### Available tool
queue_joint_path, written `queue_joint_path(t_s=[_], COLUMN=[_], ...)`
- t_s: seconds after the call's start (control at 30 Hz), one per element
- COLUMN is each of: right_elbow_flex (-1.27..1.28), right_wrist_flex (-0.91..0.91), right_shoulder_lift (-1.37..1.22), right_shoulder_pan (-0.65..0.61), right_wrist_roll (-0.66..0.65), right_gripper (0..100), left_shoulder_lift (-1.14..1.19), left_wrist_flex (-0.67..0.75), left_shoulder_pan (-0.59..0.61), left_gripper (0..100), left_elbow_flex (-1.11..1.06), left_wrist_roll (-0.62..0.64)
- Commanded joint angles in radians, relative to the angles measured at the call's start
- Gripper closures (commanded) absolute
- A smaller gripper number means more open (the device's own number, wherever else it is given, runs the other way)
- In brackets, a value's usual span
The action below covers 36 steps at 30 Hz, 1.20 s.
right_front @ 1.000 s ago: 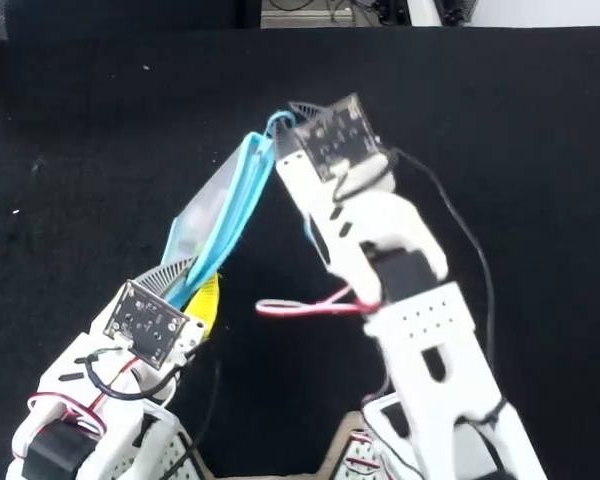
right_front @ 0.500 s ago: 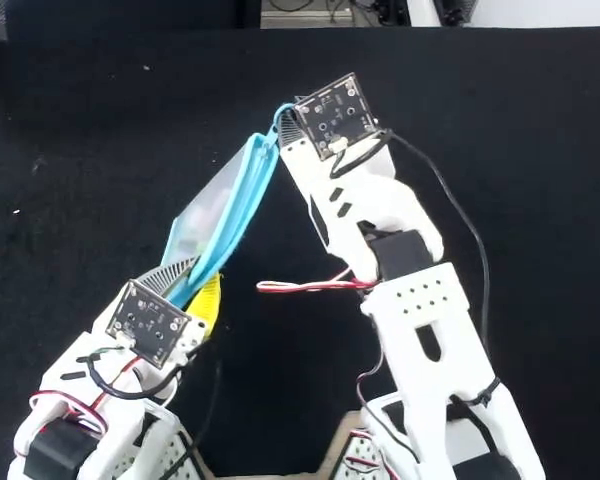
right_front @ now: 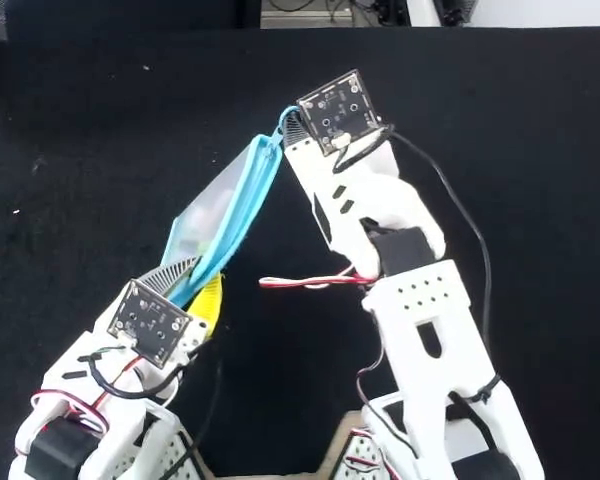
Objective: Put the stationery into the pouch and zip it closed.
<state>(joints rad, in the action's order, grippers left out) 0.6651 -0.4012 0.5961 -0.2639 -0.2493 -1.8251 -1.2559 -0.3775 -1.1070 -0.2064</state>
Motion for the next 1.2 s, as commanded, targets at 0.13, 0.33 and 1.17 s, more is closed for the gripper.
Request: queue_joint_path(t_s=[0.13,0.33,1.17], right_elbow_flex=[-0.084,-0.082,0.472], right_wrist_flex=[-0.222,-0.311,-0.468], right_shoulder_lift=[0.159,0.328,0.550], right_shoulder_pan=[-0.089,-0.178,0.054], right_wrist_roll=[0.034,0.034,0.034], right_gripper=[77.1,80.5,88.7], left_shoulder_lift=[0.003,0.003,0.003], left_wrist_flex=[-0.021,-0.021,-0.017], left_shoulder_pan=[-0.007,-0.007,0.036], left_gripper=[97,97,97], left_elbow_flex=[-0.018,-0.018,0.021], left_wrist_roll=[0.015,0.015,0.009])
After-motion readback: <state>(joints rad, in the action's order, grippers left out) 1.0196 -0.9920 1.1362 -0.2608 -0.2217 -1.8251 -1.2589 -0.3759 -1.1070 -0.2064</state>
